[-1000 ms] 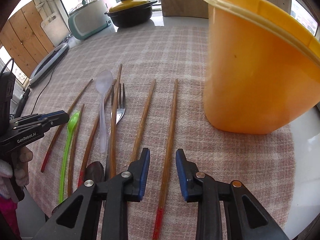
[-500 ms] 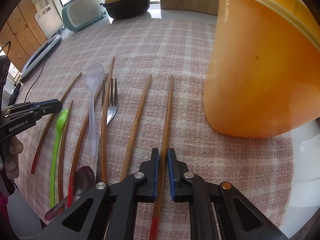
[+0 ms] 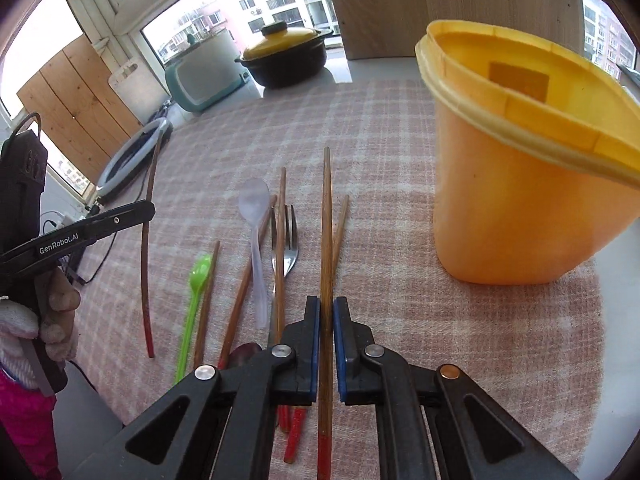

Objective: Organize utensils
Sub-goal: 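Lift both held chopsticks upright and carry them over the yellow container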

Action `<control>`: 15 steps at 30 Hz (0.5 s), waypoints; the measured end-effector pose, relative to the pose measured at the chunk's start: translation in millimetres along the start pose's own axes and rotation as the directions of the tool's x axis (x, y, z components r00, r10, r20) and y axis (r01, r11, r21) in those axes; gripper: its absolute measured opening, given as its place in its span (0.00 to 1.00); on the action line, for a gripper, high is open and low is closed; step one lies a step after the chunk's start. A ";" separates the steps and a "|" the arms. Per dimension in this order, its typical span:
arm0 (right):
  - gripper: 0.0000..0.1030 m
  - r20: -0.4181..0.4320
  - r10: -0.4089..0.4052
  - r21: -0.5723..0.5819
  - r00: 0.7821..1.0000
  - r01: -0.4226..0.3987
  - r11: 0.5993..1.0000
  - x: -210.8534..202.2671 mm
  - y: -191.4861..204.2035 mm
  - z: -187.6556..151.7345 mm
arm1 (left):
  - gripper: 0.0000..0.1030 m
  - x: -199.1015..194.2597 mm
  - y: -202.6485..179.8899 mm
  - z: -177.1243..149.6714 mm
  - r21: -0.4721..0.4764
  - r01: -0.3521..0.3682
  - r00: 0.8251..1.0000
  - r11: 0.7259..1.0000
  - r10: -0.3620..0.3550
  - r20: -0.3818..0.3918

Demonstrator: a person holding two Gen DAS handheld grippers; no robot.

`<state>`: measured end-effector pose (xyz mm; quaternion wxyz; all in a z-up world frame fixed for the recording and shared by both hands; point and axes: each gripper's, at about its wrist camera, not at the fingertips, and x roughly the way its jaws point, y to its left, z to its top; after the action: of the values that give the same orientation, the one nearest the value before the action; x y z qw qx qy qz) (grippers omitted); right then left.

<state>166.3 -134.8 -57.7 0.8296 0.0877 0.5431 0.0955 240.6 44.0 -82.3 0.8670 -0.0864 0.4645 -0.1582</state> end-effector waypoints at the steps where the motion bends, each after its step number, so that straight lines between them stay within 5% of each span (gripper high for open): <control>1: 0.04 0.019 0.022 0.006 1.000 -0.022 1.000 -5.0 0.2 -0.4 | 0.04 -5.6 -3.3 1.1 0.003 0.007 1.000 1.000 -0.007 0.014; 7: 0.04 0.148 0.045 0.010 0.988 -0.047 0.999 -42.5 1.5 3.3 | 0.04 -31.8 -28.2 13.3 0.036 0.058 0.995 0.998 -0.061 0.084; 15: 0.04 0.337 0.048 0.006 0.940 -0.053 0.999 -99.3 -2.0 23.1 | 0.03 -60.0 -66.4 36.2 0.079 0.149 0.976 0.986 -0.159 0.149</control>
<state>148.7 -162.9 38.7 0.9068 0.1228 0.3916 0.0963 226.8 3.2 4.1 0.8880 -0.1048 0.3821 -0.2334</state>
